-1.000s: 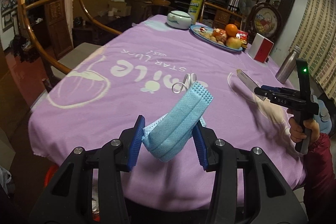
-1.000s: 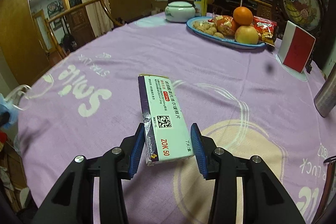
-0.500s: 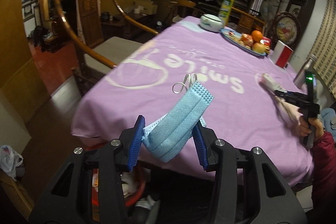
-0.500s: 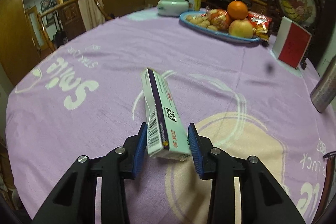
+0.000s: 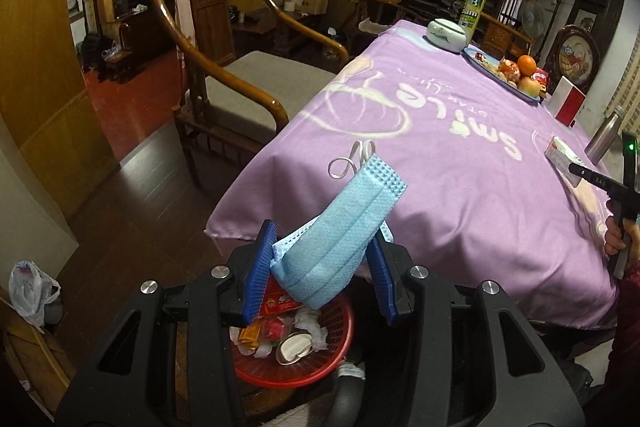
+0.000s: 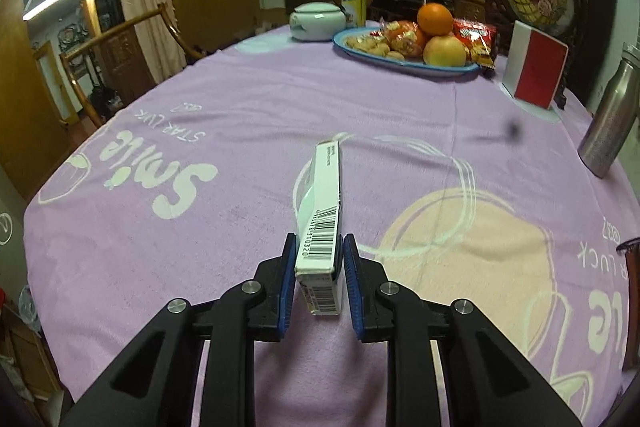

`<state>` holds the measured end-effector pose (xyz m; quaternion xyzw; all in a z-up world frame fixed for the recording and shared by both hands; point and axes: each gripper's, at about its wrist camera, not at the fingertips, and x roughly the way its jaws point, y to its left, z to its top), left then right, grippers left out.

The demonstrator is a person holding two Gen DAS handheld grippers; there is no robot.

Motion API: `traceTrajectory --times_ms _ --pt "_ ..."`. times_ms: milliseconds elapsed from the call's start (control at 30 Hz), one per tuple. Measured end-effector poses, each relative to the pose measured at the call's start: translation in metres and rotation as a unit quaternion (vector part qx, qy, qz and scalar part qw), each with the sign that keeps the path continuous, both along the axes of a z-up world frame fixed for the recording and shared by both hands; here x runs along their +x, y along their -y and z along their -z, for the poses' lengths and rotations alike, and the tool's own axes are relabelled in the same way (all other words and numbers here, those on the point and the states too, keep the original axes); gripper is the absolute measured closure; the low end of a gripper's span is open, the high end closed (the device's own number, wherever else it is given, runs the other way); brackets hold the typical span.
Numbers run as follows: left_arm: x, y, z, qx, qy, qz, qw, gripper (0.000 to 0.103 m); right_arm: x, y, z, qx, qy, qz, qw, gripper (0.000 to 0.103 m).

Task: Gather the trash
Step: 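Carry the mask and medicine box over the red wastebasket and open both tools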

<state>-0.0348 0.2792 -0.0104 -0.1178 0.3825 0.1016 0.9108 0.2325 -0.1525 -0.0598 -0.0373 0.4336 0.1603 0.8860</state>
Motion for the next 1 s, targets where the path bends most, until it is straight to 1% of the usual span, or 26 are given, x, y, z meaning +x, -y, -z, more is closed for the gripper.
traceTrajectory --times_ms 133,300,400,533,667,833,1000 --pt "-0.004 -0.011 0.011 -0.001 -0.007 0.008 0.9999 0.058 -0.004 -0.004 -0.005 0.005 -0.007 0.013 1.000 0.081" --pt "-0.010 -0.023 0.025 -0.003 -0.023 0.008 0.9997 0.058 -0.018 -0.018 -0.024 0.040 -0.010 0.003 0.999 0.082" --pt "-0.016 -0.033 0.036 -0.007 -0.033 0.005 0.9994 0.058 -0.029 -0.036 -0.036 0.075 -0.020 -0.026 0.997 0.082" --pt "-0.023 -0.041 0.050 -0.022 -0.039 0.001 0.9990 0.058 -0.051 -0.075 -0.051 0.099 -0.019 -0.077 0.992 0.082" --pt "-0.026 -0.044 0.060 -0.026 -0.044 0.004 0.9987 0.058 -0.071 -0.112 -0.061 0.110 -0.013 -0.124 0.986 0.082" --pt "-0.023 -0.046 0.078 -0.049 -0.056 0.014 0.9971 0.058 -0.093 -0.146 -0.072 0.130 -0.012 -0.174 0.976 0.082" --pt "-0.019 -0.047 0.100 -0.066 -0.079 0.017 0.9946 0.057 -0.111 -0.175 -0.069 0.138 -0.026 -0.220 0.965 0.082"
